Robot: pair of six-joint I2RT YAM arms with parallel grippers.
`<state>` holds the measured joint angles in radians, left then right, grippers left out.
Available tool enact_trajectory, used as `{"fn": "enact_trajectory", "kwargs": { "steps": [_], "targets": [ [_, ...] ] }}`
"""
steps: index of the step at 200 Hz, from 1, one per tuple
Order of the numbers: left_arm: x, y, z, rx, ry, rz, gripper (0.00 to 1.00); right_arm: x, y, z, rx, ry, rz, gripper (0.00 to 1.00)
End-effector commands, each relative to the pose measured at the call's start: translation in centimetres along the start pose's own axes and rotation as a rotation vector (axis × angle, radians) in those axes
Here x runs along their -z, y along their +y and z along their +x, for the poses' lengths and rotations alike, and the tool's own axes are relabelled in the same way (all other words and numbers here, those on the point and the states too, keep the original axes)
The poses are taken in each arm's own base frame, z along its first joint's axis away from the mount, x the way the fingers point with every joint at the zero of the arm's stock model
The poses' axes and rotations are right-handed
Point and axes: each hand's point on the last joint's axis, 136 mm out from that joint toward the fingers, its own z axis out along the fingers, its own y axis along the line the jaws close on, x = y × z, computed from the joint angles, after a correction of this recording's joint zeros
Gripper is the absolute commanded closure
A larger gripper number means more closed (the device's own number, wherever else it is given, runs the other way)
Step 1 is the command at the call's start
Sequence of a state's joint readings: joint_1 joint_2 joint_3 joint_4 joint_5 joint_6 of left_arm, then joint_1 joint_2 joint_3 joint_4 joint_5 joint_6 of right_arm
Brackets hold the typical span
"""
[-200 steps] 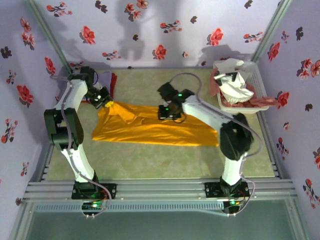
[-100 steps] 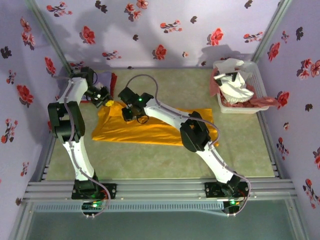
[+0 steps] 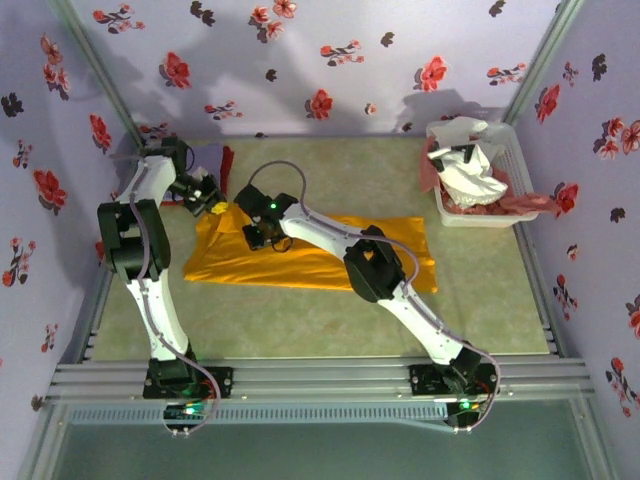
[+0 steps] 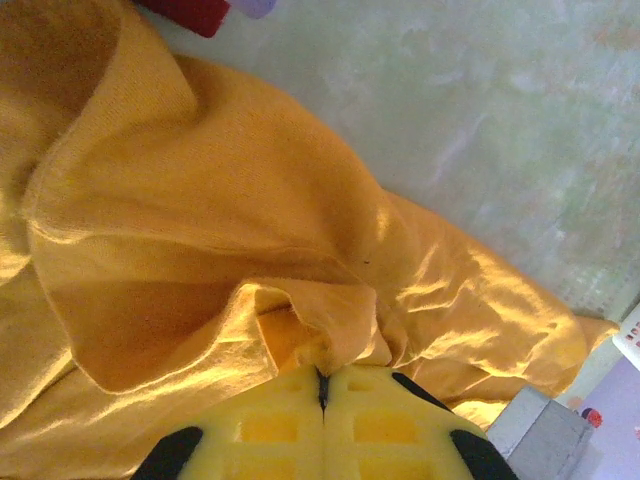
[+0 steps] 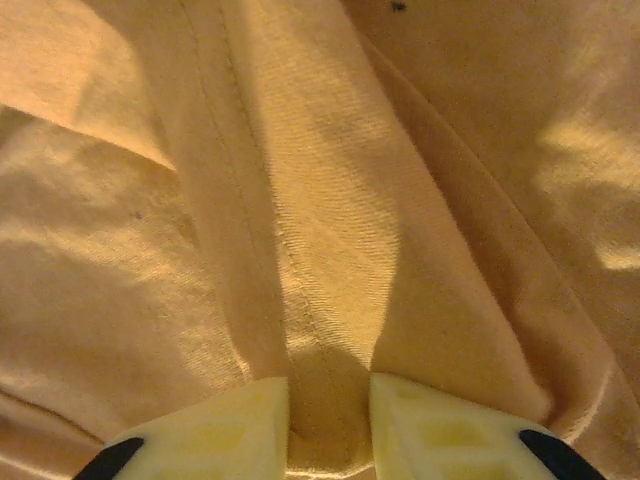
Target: Fold and stack the t-shirts
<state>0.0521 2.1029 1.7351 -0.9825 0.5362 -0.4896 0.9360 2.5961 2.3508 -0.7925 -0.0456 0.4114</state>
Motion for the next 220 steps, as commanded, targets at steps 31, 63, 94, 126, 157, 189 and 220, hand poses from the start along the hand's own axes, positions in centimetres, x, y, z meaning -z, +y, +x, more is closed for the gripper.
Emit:
{"fn": "enact_trajectory", "kwargs": {
  "steps": [31, 63, 94, 126, 157, 189, 220],
  "targets": [
    [-0.2, 0.6, 0.7, -0.003, 0.014, 0.015, 1.00, 0.6, 0.5, 0.8, 0.042, 0.035, 0.003, 0.91],
    [-0.2, 0.8, 1.1, 0.000, 0.015, 0.015, 1.00, 1.6, 1.3, 0.6, 0.068, 0.023, -0.001, 0.64],
    [-0.1, 0.8, 1.3, -0.003, 0.014, 0.014, 1.00, 1.8, 2.0, 0.6, 0.074, 0.012, -0.011, 0.61],
    [0.1, 0.8, 1.2, -0.006, 0.010, 0.013, 1.00, 0.6, 1.0, 1.3, 0.070, 0.032, 0.030, 0.66],
    [0.2, 0.9, 1.3, -0.004, 0.012, 0.012, 1.00, 0.5, 0.3, 1.4, 0.081, 0.038, 0.066, 0.76],
    [0.9, 0.7, 1.4, -0.009, 0.000, 0.015, 1.00, 2.6, 0.5, 0.3, 0.094, 0.003, 0.073, 0.87],
    [2.0, 0.6, 1.6, -0.016, -0.020, 0.009, 1.00, 5.2, 0.7, -0.8, 0.107, -0.037, 0.079, 0.96]
  ]
}}
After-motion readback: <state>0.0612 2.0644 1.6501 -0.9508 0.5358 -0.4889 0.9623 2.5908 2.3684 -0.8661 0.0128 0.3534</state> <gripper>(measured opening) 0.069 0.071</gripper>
